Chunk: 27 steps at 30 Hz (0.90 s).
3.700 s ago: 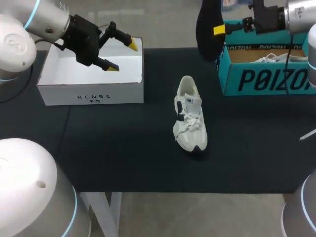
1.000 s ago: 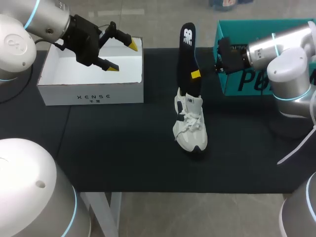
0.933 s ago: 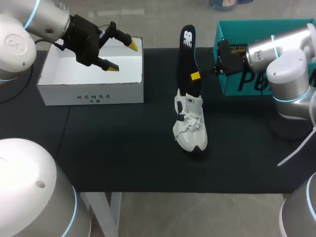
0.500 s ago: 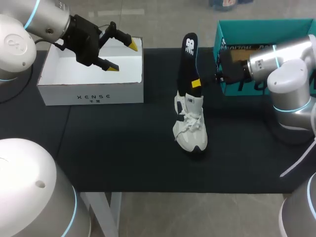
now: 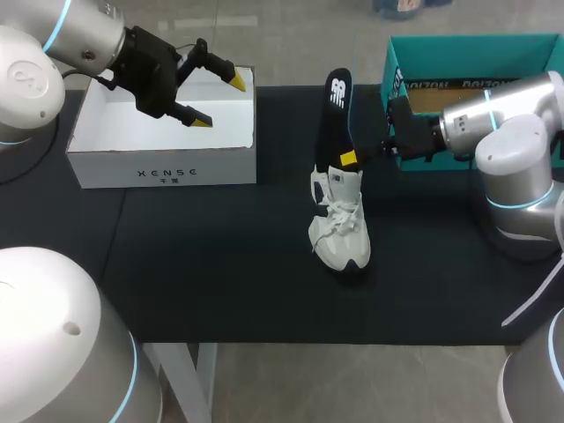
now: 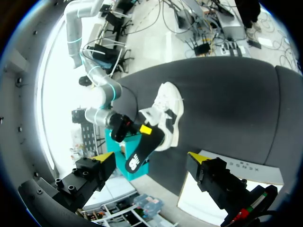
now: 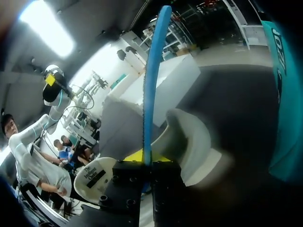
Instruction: Take the shoe out of the shoebox, open the shoe tongue, remove and reinsert the insole, then place the shoe into the shoebox
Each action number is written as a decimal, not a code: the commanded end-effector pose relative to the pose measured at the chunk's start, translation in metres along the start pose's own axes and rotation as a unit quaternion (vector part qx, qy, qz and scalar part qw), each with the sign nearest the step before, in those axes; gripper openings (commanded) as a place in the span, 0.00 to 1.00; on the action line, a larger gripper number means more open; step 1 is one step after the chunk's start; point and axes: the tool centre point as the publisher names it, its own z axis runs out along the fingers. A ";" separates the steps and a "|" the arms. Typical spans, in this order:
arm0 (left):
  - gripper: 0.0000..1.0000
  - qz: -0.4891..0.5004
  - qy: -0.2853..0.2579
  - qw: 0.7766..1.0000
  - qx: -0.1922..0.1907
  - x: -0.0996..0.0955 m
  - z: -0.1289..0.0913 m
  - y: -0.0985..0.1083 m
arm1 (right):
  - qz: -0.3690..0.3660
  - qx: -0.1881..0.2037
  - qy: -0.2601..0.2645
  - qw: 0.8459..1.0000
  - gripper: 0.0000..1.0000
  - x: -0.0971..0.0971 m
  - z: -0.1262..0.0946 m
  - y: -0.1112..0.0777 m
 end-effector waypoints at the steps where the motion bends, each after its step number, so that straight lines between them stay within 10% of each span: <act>1: 1.00 0.000 0.002 1.000 -0.001 0.000 0.000 0.000 | -0.001 0.000 -0.004 1.000 0.11 0.000 -0.004 0.005; 3: 1.00 0.000 0.002 1.000 -0.001 0.000 0.000 0.000 | -0.005 0.003 -0.006 1.000 0.27 0.000 -0.005 0.010; 8: 1.00 0.000 0.002 1.000 -0.001 0.000 0.000 0.000 | -0.010 0.005 -0.011 1.000 0.30 -0.003 -0.008 0.016; 11: 1.00 0.000 0.002 1.000 -0.001 0.000 0.000 0.000 | -0.009 0.002 -0.013 1.000 0.27 -0.006 -0.008 0.017; 14: 1.00 0.000 0.002 1.000 -0.001 0.000 0.000 0.000 | -0.009 0.005 -0.016 1.000 0.00 -0.005 -0.009 0.019; 27: 1.00 0.000 0.002 1.000 -0.001 0.000 0.000 0.000 | 0.008 0.058 -0.011 0.998 0.00 0.001 0.014 -0.018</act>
